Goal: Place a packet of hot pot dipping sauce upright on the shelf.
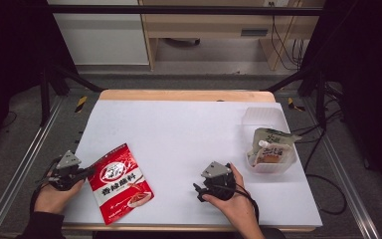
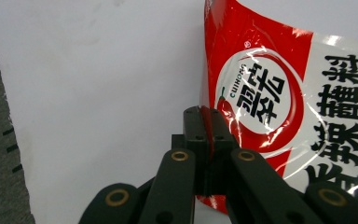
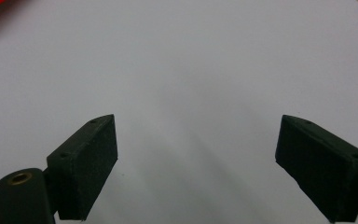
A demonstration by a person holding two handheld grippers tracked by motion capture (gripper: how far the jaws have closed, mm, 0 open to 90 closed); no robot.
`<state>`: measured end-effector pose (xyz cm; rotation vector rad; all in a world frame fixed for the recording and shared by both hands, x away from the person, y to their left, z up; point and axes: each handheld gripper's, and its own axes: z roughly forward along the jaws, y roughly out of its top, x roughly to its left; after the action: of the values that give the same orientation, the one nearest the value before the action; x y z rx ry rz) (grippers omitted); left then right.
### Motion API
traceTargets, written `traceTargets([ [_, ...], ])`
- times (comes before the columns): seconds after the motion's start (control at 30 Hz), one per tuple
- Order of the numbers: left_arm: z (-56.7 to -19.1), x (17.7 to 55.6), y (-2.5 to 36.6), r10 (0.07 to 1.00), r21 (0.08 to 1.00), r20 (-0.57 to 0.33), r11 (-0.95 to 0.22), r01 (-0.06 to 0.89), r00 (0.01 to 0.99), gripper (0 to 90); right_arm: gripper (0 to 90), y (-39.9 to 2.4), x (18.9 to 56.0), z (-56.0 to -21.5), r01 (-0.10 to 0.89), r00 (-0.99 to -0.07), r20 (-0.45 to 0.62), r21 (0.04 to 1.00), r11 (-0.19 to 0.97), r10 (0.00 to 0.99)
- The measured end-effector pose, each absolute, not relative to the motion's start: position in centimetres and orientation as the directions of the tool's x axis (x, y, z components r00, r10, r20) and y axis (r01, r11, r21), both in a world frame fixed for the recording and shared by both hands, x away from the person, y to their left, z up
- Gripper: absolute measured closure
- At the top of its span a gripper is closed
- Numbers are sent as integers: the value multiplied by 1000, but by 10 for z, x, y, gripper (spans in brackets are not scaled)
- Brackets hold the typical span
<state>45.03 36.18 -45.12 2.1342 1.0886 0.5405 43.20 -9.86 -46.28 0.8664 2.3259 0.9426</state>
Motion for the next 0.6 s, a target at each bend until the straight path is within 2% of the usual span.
traceTargets([
  [0.5,-413,449,330,788,787,145,-459,413,598,900,130,-98,431,-463,376,-685,-187,737,562,704],
  [0.6,-401,448,317,771,783,186,-491,382,609,900,130,-97,432,-463,378,-687,-182,737,560,704],
])
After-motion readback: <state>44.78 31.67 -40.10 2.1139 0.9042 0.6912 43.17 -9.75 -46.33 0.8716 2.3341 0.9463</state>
